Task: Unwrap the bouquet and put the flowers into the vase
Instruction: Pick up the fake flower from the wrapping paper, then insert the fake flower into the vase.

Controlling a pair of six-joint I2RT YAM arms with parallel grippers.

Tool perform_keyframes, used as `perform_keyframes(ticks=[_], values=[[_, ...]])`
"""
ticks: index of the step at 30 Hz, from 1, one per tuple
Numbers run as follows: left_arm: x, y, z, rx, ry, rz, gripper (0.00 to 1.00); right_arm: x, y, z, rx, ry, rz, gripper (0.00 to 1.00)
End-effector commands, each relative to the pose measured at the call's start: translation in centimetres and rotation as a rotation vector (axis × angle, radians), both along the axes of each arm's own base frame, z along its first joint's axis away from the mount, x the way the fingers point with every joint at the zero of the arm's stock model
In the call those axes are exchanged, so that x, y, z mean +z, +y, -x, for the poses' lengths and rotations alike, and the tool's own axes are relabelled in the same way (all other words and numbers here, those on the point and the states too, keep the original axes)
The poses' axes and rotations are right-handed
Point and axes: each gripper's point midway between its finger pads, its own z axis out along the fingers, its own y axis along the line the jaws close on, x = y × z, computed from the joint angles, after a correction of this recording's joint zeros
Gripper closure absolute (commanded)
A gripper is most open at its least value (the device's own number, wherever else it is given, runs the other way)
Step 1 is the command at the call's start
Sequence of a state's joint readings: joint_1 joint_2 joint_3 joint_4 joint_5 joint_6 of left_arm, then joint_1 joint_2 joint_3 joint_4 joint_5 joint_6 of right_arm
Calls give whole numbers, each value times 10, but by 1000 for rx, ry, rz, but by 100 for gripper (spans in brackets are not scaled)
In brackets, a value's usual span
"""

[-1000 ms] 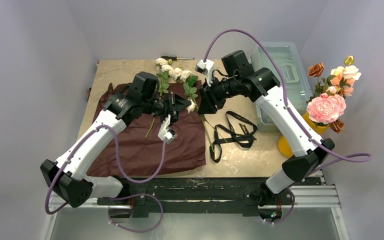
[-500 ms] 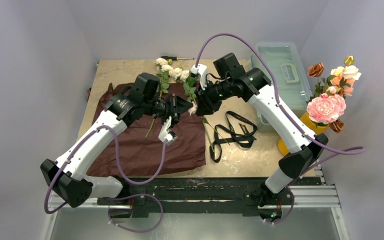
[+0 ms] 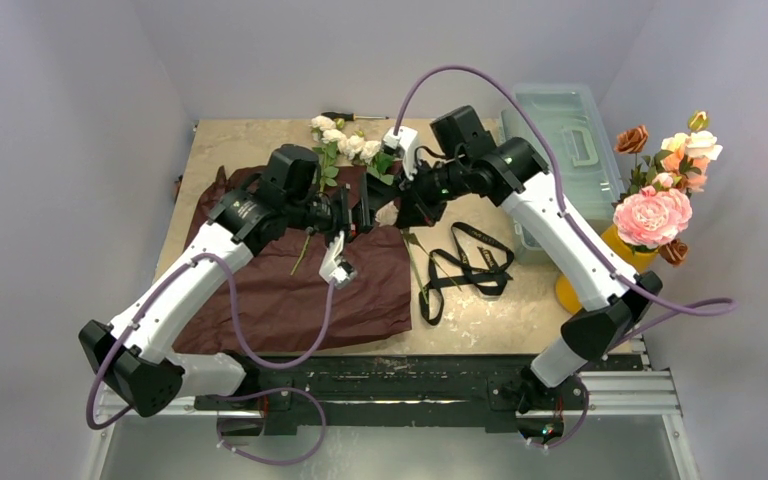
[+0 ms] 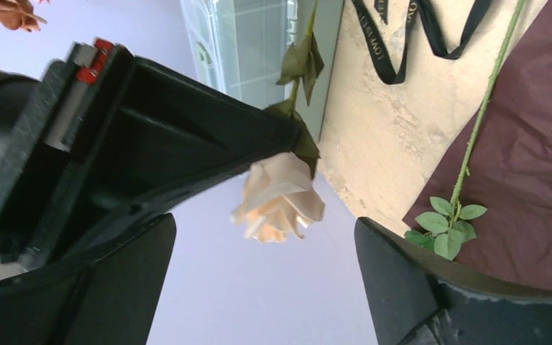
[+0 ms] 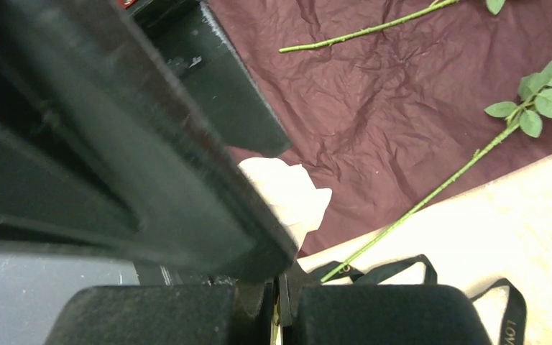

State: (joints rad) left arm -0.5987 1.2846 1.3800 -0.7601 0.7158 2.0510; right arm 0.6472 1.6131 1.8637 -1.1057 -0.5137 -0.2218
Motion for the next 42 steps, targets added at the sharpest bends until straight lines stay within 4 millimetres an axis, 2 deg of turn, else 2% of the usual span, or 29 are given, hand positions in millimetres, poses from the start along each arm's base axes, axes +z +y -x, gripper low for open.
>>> perform_keyframes(ticks=[1,4,8,11,13,16,20,23,26,30,36,42], values=[[30,-1,8,1,-29,86,2,51,-13,12,-21,-163,-99,100],[50,-3,4,109,180,187,0,74,-26,19,-46,-266,-154,100],[80,-8,6,209,479,367,0,135,-51,33,-112,-506,-310,100],[86,-14,5,231,605,444,0,160,-87,25,-227,-598,-318,100],[83,-17,1,259,677,468,0,175,-105,32,-261,-663,-357,100],[82,-23,-11,304,763,519,0,181,-137,41,-321,-766,-319,100],[71,-30,-20,327,819,524,0,189,-173,59,-399,-876,-261,100],[68,-36,-24,316,843,528,0,192,-201,62,-503,-936,-188,100],[72,-41,-26,302,865,549,0,193,-221,64,-579,-982,-134,100],[77,-46,-30,298,889,579,0,182,-250,43,-738,-1037,-67,100],[77,-43,-27,313,907,598,0,172,-262,26,-740,-1097,31,100],[74,-40,-27,325,903,601,0,189,-275,22,-727,-1182,149,100]])
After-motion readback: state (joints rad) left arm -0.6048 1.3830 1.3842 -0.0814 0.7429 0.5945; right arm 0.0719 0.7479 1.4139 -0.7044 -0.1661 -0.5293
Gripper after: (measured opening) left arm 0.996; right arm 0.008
